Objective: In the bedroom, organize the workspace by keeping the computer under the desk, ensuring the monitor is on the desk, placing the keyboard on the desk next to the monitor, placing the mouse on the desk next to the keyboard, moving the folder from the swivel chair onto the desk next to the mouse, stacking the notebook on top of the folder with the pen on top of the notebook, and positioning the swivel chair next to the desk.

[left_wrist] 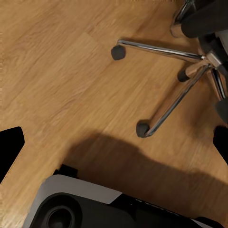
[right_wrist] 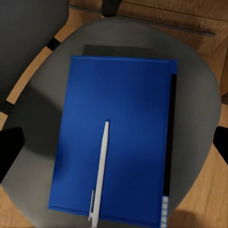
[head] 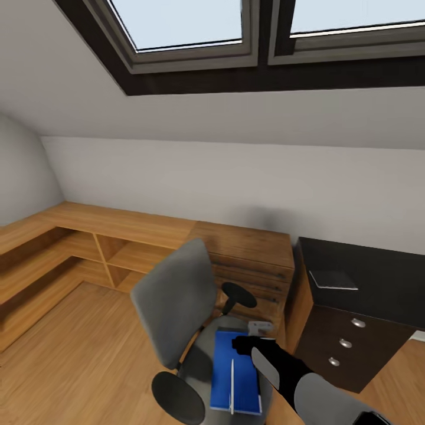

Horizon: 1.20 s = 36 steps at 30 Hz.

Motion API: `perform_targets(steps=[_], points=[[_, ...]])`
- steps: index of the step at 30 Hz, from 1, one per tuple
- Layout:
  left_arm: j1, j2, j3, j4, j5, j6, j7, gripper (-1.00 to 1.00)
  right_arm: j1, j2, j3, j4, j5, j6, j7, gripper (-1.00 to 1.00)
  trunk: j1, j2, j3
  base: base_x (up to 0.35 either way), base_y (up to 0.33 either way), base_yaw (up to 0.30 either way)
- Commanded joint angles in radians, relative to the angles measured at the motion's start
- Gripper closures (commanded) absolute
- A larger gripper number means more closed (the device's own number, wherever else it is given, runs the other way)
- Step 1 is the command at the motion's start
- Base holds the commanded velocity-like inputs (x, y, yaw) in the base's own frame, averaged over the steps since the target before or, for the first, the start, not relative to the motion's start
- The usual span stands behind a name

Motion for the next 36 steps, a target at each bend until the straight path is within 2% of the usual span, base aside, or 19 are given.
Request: perform_targets(steps=[1, 10, 15, 20, 27, 30, 36], points=[[0.000, 0.001, -0.007, 0.000, 0.011, -0.003, -0.002, -1.00, -0.001, -0.001, 0.008, -0.002, -0.008, 0.003, -0.009, -1.00, 0.000, -0.001, -0.001, 0.002, 0.186, 0.000], [0.000, 0.001, -0.007, -0.002, 0.010, -0.006, -0.003, -1.00, -0.001, 0.005, 0.008, 0.001, -0.009, 0.006, -0.011, -1.00, 0.000, -0.001, -0.001, 0.001, 0.115, 0.000], [0.000, 0.002, -0.007, -0.006, 0.010, -0.036, -0.005, -1.00, -0.001, 0.009, 0.006, 0.004, -0.013, 0.011, -0.015, -1.00, 0.000, -0.001, -0.001, 0.000, 0.021, 0.000], [0.000, 0.002, -0.006, -0.007, 0.010, -0.068, -0.005, -1.00, -0.001, 0.011, 0.005, 0.020, -0.052, 0.034, -0.016, -1.00, 0.000, -0.001, -0.001, 0.000, 0.007, 0.000], [0.000, 0.002, -0.005, -0.009, 0.011, -0.082, -0.003, -1.00, -0.001, 0.012, 0.003, 0.044, -0.123, 0.108, -0.013, -1.00, 0.000, -0.001, -0.001, 0.000, 0.002, 0.000], [0.000, 0.002, -0.004, -0.009, 0.011, -0.085, -0.001, -1.00, -0.001, 0.012, 0.002, 0.048, -0.142, 0.128, -0.014, -1.00, 0.012, -0.022, -0.011, 0.000, 0.000, 0.000], [0.000, 0.003, -0.004, -0.010, 0.011, -0.086, 0.000, -1.00, -0.001, 0.012, 0.002, 0.050, -0.152, 0.137, -0.013, -1.00, 0.035, -0.064, -0.030, 0.000, 0.000, 0.000]])
